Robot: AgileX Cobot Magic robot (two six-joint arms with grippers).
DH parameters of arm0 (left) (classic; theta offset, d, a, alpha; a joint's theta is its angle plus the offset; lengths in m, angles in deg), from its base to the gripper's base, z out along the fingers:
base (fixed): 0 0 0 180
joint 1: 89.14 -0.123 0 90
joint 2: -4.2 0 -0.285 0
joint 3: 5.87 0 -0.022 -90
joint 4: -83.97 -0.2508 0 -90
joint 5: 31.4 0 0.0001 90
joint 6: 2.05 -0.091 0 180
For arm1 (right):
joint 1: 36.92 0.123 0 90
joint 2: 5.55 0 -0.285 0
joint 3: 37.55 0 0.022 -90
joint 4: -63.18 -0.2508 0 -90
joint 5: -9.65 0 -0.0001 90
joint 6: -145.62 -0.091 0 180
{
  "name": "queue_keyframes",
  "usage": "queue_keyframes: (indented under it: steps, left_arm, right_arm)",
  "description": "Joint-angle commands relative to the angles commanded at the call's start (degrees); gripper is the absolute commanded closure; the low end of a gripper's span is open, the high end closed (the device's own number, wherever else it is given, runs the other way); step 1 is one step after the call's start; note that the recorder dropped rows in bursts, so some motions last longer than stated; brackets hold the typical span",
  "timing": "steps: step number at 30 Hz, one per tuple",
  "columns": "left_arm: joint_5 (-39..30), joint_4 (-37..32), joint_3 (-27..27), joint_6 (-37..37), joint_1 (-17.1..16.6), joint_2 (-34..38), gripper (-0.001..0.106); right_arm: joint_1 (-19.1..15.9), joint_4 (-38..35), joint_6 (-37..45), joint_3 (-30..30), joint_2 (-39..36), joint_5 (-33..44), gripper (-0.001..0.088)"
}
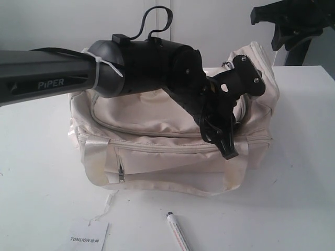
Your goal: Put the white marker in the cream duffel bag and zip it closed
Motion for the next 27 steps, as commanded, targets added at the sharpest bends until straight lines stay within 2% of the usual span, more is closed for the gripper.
queue_keyframes:
  steps: [6,12,19,24,26,27]
  left_arm:
    - [-0.52,-0.11,0.0,-0.15,0.0,-0.87,0.105]
    - [-0.52,-0.24,0.0,-0.16,0.0,-2.13,0.105]
    - [-0.63,-0.24,0.0,-0.16,0.0,-3.69,0.105]
    - [-0.63,-0.24,0.0,-0.16,0.0,-4.2,0.105]
    - [-1.08,-0.24,0.0,-0.16,0.0,-4.19,0.105]
    - [-1.32,-0.24,0.0,-0.16,0.0,-4.19,0.105]
  right_arm:
    - [0.0,-0.36,0.01,0.0,0.0,0.47,0.0625]
    - [0.0,-7.89,4.06,0.0,0.0,1.06,0.0625]
    - [0.0,-11.23,5.7,0.0,-0.78,3.01,0.0624]
    - [0.0,-18.4,7.83,0.0,-3.0,3.12,0.0624]
    - [0.0,-20.56,8.77,0.0,-4.06,2.35,0.0591]
    - [0.0,-20.56,8.77,0.0,-4.86,1.78,0.0542]
